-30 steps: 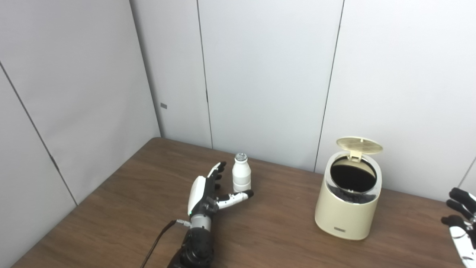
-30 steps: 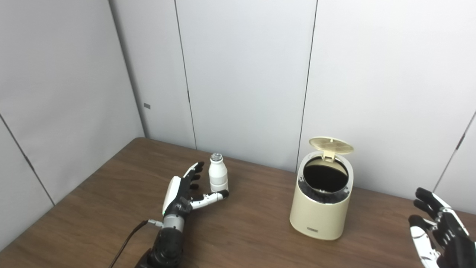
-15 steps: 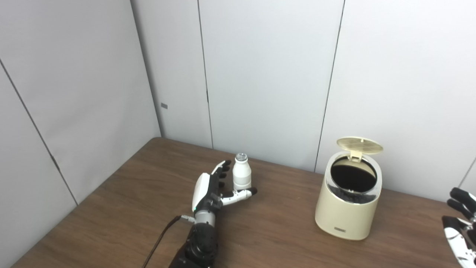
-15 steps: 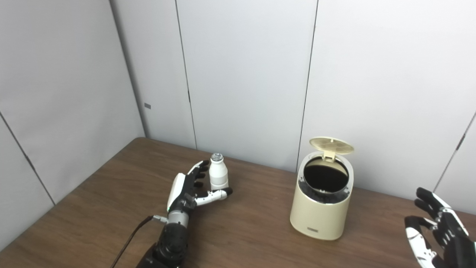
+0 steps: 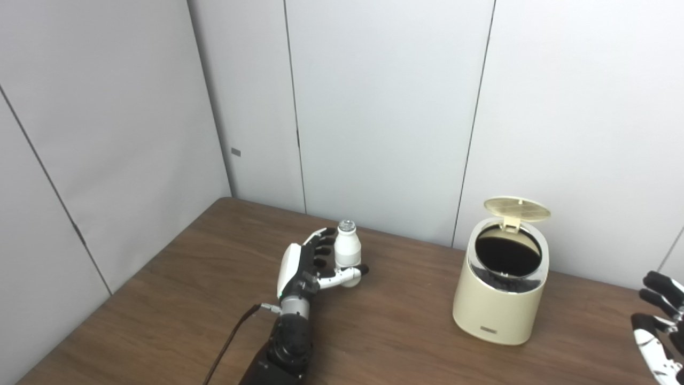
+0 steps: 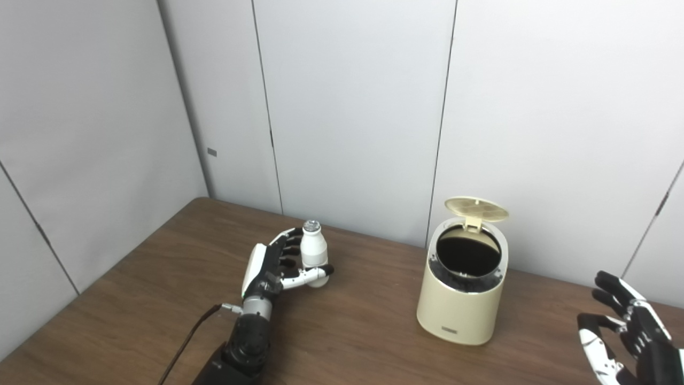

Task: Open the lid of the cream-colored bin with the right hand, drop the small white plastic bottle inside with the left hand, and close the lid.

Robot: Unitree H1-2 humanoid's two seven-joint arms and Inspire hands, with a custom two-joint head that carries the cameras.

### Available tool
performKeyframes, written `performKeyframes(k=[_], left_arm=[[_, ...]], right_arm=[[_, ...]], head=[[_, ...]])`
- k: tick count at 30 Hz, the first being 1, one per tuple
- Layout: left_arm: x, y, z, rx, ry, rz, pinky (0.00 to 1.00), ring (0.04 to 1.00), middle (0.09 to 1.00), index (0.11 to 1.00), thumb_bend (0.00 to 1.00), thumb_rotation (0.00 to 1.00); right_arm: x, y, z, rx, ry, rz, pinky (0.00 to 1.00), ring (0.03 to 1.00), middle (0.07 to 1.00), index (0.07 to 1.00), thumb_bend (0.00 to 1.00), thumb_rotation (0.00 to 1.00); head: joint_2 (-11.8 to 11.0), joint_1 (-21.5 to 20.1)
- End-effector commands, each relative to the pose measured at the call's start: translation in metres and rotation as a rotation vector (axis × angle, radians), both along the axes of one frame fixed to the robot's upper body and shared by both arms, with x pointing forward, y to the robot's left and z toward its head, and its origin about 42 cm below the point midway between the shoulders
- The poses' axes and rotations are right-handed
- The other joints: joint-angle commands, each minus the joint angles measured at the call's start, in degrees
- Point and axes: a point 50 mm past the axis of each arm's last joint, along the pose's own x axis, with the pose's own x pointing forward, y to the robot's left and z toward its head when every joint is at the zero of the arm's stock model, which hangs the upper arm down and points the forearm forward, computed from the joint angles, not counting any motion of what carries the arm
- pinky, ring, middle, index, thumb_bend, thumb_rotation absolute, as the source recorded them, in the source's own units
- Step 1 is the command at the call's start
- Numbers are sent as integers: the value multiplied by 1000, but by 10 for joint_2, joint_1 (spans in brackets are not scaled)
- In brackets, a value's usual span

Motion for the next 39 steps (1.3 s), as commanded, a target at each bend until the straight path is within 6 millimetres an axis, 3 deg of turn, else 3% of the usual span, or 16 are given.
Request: performKeyframes(k=[1,2,4,5,6,8,15,21,23,24,26,31,34,35,37,39], left_arm=[[2,-14,-9,-49,-8,28,636,704,710,730,1000,147],[3,-14,-10,-67,-39,61,597,664,666,678,969,61],[4,-15,-12,-138,-117,117,501,577,584,595,905,16],[4,-15,-13,-162,-150,137,440,508,510,551,678,6],[4,-15,-14,-170,-178,153,408,472,486,535,592,3],[4,-15,-16,-171,-207,173,357,439,460,506,522,0],[1,-12,-17,-190,-237,168,316,425,471,478,504,0],[-1,-12,-15,-202,-228,172,476,533,491,435,498,0],[-2,-12,-14,-200,-231,172,546,486,516,443,500,0],[-2,-12,-14,-202,-236,170,581,560,519,445,511,0],[-3,-13,-11,-205,-258,158,600,599,520,447,517,0],[-13,-25,17,-188,-358,85,688,690,516,451,520,0],[-22,-34,40,-171,-420,15,671,726,514,462,520,0],[-25,-37,46,-162,-434,-4,686,745,573,471,519,20],[-30,-43,61,-147,-483,-43,776,776,642,478,519,39],[-34,-51,74,-127,-539,-85,709,777,663,479,519,41]], right_arm=[[1,2,19,1,-84,7,643,804,827,804,15,358],[1,2,19,2,-86,7,645,803,827,805,14,356],[1,2,20,1,-92,11,636,799,825,802,9,348],[0,2,20,-2,-94,13,633,798,825,804,3,341],[0,2,20,-3,-95,14,632,798,825,805,2,337],[0,2,21,0,-93,14,634,801,825,804,7,332],[0,1,18,-4,-86,10,650,807,834,812,16,315],[1,2,17,-4,-84,3,653,808,834,813,29,307],[1,2,16,-1,-82,7,658,811,837,817,27,307],[1,3,16,1,-81,8,667,816,842,822,25,305],[1,4,15,4,-80,11,673,818,843,823,30,304],[3,9,11,-15,-85,6,668,810,837,820,27,336],[6,11,3,-15,-85,9,706,827,847,829,34,350],[7,11,0,-12,-84,11,718,833,850,831,45,353],[9,13,-5,-8,-82,11,734,838,851,831,78,435],[11,14,-10,-11,-79,7,737,836,848,824,129,557]], head=[[0,0],[1,-1],[2,-3],[2,-3],[2,-3],[3,-3],[3,-3],[3,-4],[2,-6],[1,-10],[1,-16],[-1,-56],[-4,-80],[-4,-80],[-6,-96],[-8,-106]])
